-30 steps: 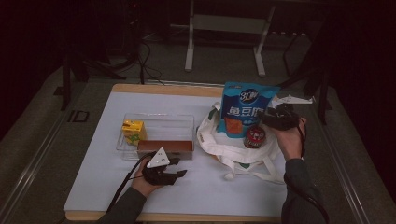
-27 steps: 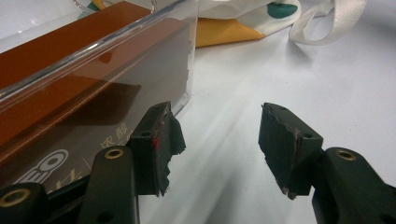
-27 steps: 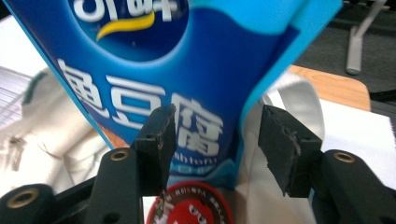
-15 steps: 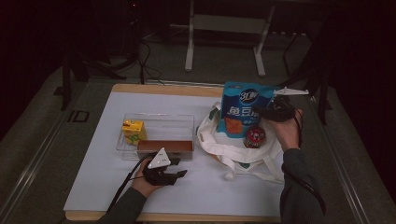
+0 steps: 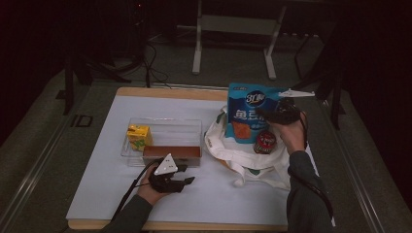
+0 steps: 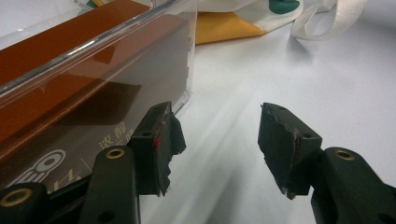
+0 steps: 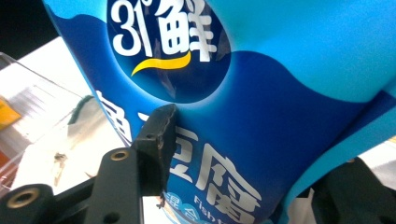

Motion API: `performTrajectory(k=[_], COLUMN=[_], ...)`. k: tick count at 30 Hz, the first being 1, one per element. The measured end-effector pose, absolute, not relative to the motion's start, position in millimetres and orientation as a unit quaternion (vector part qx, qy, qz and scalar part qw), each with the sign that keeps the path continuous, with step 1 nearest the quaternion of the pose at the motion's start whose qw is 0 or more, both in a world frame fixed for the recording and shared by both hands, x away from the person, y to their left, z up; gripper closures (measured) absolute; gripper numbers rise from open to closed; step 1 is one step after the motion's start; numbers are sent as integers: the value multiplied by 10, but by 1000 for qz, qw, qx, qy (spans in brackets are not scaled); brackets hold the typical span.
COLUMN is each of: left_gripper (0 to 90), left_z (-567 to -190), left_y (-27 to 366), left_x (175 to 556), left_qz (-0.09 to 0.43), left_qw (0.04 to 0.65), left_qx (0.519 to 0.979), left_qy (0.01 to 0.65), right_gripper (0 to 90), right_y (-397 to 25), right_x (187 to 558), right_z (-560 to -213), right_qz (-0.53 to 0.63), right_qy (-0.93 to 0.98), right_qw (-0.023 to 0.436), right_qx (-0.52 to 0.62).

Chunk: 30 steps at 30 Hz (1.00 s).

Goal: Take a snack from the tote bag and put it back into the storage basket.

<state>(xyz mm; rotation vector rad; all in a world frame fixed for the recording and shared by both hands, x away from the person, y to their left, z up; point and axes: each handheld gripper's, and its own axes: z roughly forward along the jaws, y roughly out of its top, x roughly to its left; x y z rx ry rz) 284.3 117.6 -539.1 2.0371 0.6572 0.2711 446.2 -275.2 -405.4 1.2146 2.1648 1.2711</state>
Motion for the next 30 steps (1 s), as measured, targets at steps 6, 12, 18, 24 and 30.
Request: performTrajectory(k=[6,12,18,24,30], left_gripper=[455,464,463,463,463], left_z=[-5391,-5391,-5392,-5392,-5392], left_y=[1179,1175,1175,1175,1175], left_x=[2849,2848,2849,2850,2851], left_qz=[109,110,110,109,109], left_qw=[472,470,470,469,470], left_qx=[832,833,832,832,832], left_qy=[272,272,273,274,274], right_gripper=[613,789,867,881,883], right_y=[-2713,-2689,-2641,-2589,-2542], right_x=[4469,4463,4455,4440,4430], right_z=[-4032,-4027,-4004,-3956,-3914], right_qz=[470,490,486,488,489], right_qy=[757,747,751,756,756], right_qw=[161,142,144,144,148], right_qx=[424,426,423,412,409])
